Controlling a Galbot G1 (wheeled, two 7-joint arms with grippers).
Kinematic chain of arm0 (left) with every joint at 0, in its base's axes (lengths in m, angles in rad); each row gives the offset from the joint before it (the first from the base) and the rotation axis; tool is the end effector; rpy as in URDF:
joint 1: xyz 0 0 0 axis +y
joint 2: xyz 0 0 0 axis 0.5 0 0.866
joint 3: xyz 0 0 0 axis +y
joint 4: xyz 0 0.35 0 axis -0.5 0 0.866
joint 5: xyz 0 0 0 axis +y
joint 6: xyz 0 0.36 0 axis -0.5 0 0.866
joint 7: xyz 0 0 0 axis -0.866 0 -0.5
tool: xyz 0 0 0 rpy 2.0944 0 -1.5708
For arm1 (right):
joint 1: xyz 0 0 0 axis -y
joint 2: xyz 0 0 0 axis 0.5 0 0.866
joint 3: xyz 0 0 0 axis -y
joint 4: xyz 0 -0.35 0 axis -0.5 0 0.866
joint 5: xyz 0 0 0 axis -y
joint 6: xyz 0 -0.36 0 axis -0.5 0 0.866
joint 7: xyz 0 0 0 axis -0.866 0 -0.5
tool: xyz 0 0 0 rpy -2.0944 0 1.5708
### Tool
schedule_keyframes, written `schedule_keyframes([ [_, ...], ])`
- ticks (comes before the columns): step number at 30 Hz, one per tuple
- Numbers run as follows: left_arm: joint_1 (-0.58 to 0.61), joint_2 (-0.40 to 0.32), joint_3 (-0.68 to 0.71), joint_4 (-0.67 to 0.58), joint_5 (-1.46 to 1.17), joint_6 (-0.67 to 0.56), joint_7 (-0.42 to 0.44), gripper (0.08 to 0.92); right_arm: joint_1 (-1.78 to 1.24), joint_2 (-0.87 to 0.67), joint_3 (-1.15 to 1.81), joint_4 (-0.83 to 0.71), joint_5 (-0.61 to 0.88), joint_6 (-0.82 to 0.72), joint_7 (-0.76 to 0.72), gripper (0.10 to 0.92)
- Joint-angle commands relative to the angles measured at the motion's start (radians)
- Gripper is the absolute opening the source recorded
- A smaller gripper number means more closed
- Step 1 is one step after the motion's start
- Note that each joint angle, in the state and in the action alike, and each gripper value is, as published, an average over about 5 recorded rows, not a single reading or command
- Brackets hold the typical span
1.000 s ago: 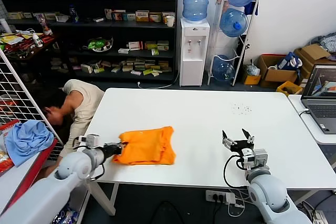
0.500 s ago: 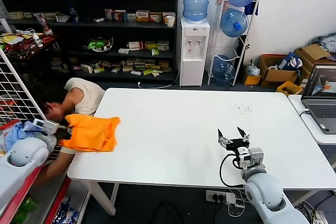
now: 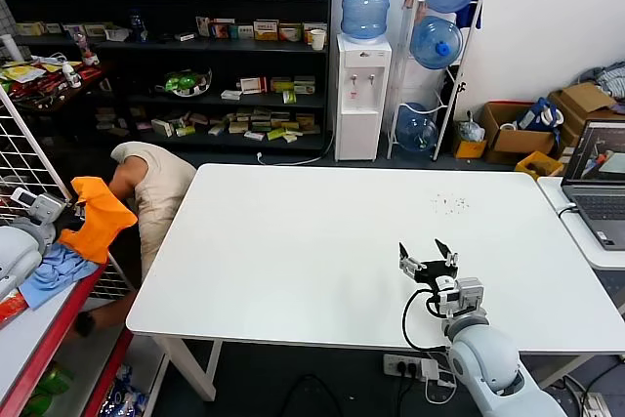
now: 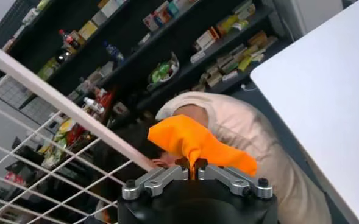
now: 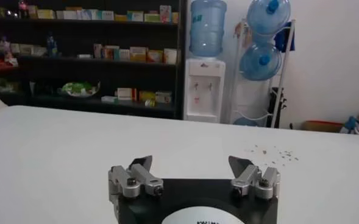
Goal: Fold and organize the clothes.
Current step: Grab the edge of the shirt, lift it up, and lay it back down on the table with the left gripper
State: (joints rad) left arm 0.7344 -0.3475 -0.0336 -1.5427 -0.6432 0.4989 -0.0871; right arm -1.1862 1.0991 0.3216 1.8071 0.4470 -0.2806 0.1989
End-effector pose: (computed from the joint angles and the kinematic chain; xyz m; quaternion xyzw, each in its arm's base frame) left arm 0.3888 0.2809 -0.1705 0.0277 -0.9053 -0.3228 0.2746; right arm 0.3024 -0.0582 -0.3135 0.0435 -0.9882 0.0248 0.1446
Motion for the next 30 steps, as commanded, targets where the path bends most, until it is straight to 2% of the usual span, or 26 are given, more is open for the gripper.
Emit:
schedule_keyframes([
  [1, 0.073, -0.186, 0.028, -0.124, -0.094, 0.050, -0.110, 0.133, -0.025, 0.007, 0.011, 0.007, -0.018, 0.001, 0.000, 0.823],
  [8, 0.080, -0.337, 0.078, -0.179, -0.188, 0.082, -0.226, 0.133, -0.055, -0.001, 0.038, 0.014, -0.023, 0.004, -0.001, 0.823],
  [15, 0.066, -0.473, 0.120, -0.204, -0.286, 0.097, -0.295, 0.133, -0.052, -0.003, 0.047, 0.002, -0.030, 0.003, 0.001, 0.823],
  [30, 0.048, -1.009, 0.087, 0.020, -0.153, -0.014, -0.354, 0.133, -0.050, -0.010, 0.068, -0.036, -0.032, 0.062, -0.028, 0.823],
])
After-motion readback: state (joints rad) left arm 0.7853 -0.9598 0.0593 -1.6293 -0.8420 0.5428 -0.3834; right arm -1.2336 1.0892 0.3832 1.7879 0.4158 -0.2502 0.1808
